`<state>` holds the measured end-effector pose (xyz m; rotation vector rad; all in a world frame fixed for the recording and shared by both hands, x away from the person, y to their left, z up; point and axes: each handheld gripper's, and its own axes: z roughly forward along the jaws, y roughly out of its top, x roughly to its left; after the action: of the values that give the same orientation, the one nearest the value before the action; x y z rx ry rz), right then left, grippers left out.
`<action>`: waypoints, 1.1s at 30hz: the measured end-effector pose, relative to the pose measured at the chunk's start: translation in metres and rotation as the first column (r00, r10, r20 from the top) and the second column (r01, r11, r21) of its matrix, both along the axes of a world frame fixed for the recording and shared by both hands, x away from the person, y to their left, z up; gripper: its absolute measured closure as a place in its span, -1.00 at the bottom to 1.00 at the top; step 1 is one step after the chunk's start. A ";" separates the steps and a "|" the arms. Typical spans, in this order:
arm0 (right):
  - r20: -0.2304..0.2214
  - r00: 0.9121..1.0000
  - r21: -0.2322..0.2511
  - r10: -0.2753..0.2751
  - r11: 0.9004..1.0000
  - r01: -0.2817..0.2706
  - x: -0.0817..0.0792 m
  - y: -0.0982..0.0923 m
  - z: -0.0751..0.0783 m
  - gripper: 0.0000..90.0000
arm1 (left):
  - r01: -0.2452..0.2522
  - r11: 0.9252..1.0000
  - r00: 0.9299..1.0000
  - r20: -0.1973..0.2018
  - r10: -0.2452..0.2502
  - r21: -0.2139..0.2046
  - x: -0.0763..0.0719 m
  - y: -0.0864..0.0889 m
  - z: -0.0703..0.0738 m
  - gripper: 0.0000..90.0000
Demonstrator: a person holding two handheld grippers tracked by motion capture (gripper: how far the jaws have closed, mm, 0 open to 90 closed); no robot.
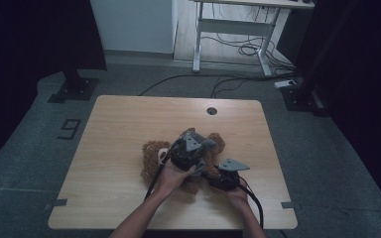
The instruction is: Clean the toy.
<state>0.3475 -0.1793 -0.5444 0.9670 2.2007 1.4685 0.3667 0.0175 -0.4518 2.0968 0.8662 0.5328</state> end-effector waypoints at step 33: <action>-0.009 1.000 -0.003 -0.001 1.000 0.001 -0.001 0.004 -0.003 0.21 | -0.296 0.951 0.955 -0.020 0.296 -0.088 -0.022 0.166 -0.035 0.75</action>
<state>0.3467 -0.1756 -0.5479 0.9753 2.2079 1.4630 0.3446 0.1831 -0.4867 1.8976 1.1975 0.6297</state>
